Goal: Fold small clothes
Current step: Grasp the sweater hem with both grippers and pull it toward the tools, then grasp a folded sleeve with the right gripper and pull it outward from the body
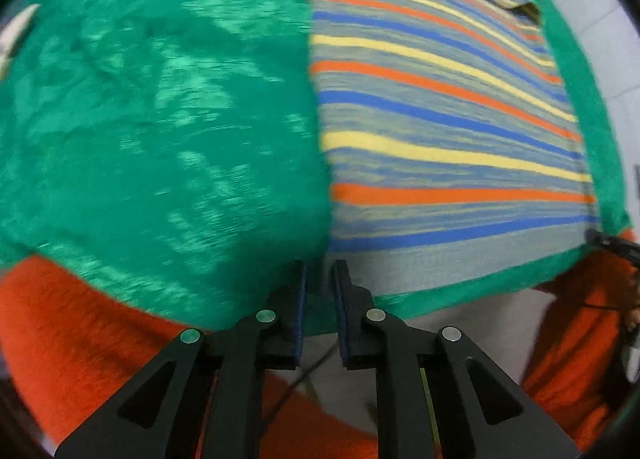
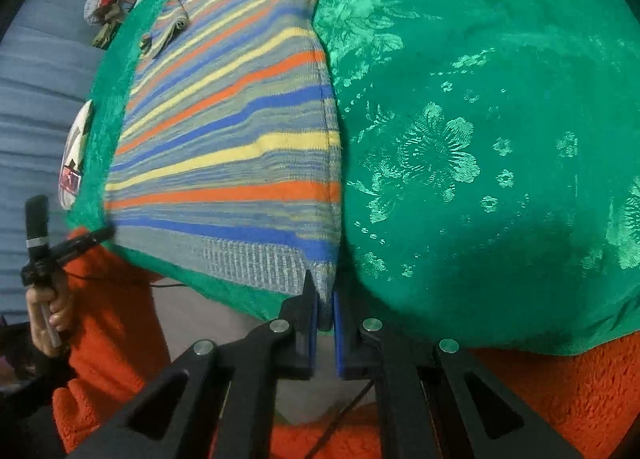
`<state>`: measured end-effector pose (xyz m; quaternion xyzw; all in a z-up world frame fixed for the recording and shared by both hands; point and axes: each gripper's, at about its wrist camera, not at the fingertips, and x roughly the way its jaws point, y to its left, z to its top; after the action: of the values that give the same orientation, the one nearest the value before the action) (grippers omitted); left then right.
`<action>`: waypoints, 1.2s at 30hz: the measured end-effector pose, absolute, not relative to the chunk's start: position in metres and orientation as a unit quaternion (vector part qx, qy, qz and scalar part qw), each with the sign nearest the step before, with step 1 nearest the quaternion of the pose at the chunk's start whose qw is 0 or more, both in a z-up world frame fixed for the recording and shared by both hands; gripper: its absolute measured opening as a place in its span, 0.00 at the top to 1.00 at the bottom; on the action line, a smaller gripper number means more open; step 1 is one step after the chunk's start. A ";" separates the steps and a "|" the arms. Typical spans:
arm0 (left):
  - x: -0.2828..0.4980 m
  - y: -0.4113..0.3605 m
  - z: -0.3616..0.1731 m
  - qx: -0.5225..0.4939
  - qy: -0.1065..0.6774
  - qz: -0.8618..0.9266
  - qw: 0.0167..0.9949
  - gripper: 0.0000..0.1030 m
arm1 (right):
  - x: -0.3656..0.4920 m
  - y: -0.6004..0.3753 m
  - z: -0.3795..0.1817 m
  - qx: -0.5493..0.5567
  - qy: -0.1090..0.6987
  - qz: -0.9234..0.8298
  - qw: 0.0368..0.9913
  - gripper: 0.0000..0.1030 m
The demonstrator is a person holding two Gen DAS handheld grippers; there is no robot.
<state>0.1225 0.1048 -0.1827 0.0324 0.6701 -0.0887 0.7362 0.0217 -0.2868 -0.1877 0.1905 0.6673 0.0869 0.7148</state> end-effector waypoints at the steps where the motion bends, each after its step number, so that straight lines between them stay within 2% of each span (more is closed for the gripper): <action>1: 0.120 0.107 -0.181 0.064 0.667 -0.059 0.740 0.92 | 0.021 -0.283 -0.189 0.183 0.669 0.085 0.715 0.94; 3: 0.114 0.116 -0.171 0.109 0.651 -0.012 0.751 0.91 | 0.023 -0.279 -0.188 0.175 0.668 0.082 0.718 0.93; 4: 0.112 0.121 -0.164 0.110 0.644 -0.003 0.757 0.84 | 0.022 -0.281 -0.187 0.171 0.670 0.074 0.718 0.91; 5: 0.110 0.125 -0.154 0.105 0.633 -0.003 0.767 0.76 | 0.022 -0.281 -0.186 0.170 0.673 0.067 0.717 0.86; 6: 0.108 0.126 -0.144 0.101 0.621 -0.004 0.777 0.70 | 0.020 -0.284 -0.182 0.170 0.676 0.054 0.715 0.76; 7: 0.107 0.123 -0.133 0.099 0.605 -0.006 0.790 0.58 | 0.019 -0.287 -0.177 0.169 0.674 0.047 0.717 0.66; 8: 0.107 0.117 -0.124 0.100 0.587 -0.013 0.803 0.47 | 0.017 -0.289 -0.164 0.160 0.666 0.037 0.728 0.63; 10: 0.111 0.096 -0.115 0.103 0.563 -0.039 0.819 0.34 | 0.017 -0.289 -0.135 0.132 0.641 0.030 0.755 0.63; 15: 0.125 0.040 -0.132 0.093 0.521 -0.110 0.842 0.34 | 0.032 -0.282 -0.103 0.119 0.581 0.058 0.803 0.56; 16: 0.128 0.025 -0.146 0.100 0.526 -0.114 0.837 0.34 | 0.037 -0.278 -0.107 0.120 0.575 0.064 0.807 0.56; 17: 0.127 0.018 -0.158 0.111 0.540 -0.111 0.827 0.40 | 0.041 -0.274 -0.114 0.122 0.572 0.069 0.808 0.56; 19: 0.120 0.017 -0.187 0.138 0.592 -0.089 0.789 0.46 | 0.049 -0.262 -0.142 0.121 0.587 0.076 0.797 0.56; 22: 0.096 0.034 -0.196 0.139 0.614 -0.075 0.774 0.44 | 0.038 -0.260 -0.188 0.116 0.642 0.052 0.756 0.56; 24: 0.081 0.045 -0.202 0.142 0.641 -0.059 0.752 0.47 | 0.028 -0.261 -0.198 0.120 0.649 0.043 0.750 0.56; 26: 0.069 0.054 -0.205 0.138 0.658 -0.052 0.739 0.56 | 0.025 -0.262 -0.197 0.125 0.650 0.037 0.748 0.56; 28: 0.059 0.061 -0.197 0.125 0.660 -0.053 0.739 0.56 | 0.026 -0.263 -0.193 0.135 0.655 0.030 0.743 0.57; 30: 0.052 0.065 -0.172 0.117 0.637 -0.052 0.760 0.47 | 0.027 -0.259 -0.186 0.129 0.659 0.026 0.741 0.57; 31: 0.050 0.067 -0.156 0.113 0.620 -0.051 0.775 0.33 | 0.026 -0.257 -0.180 0.119 0.657 0.024 0.744 0.57; 33: 0.050 0.067 -0.122 0.106 0.577 -0.050 0.808 0.22 | 0.023 -0.250 -0.160 0.097 0.645 0.028 0.758 0.57; 36: 0.063 0.054 -0.083 0.095 0.532 -0.064 0.839 0.21 | 0.023 -0.243 -0.135 0.078 0.625 0.035 0.776 0.56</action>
<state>0.0625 0.0543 -0.0833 0.0955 0.5322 -0.0637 0.8388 0.0229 -0.2427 -0.1350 0.0782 0.6252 0.0351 0.7757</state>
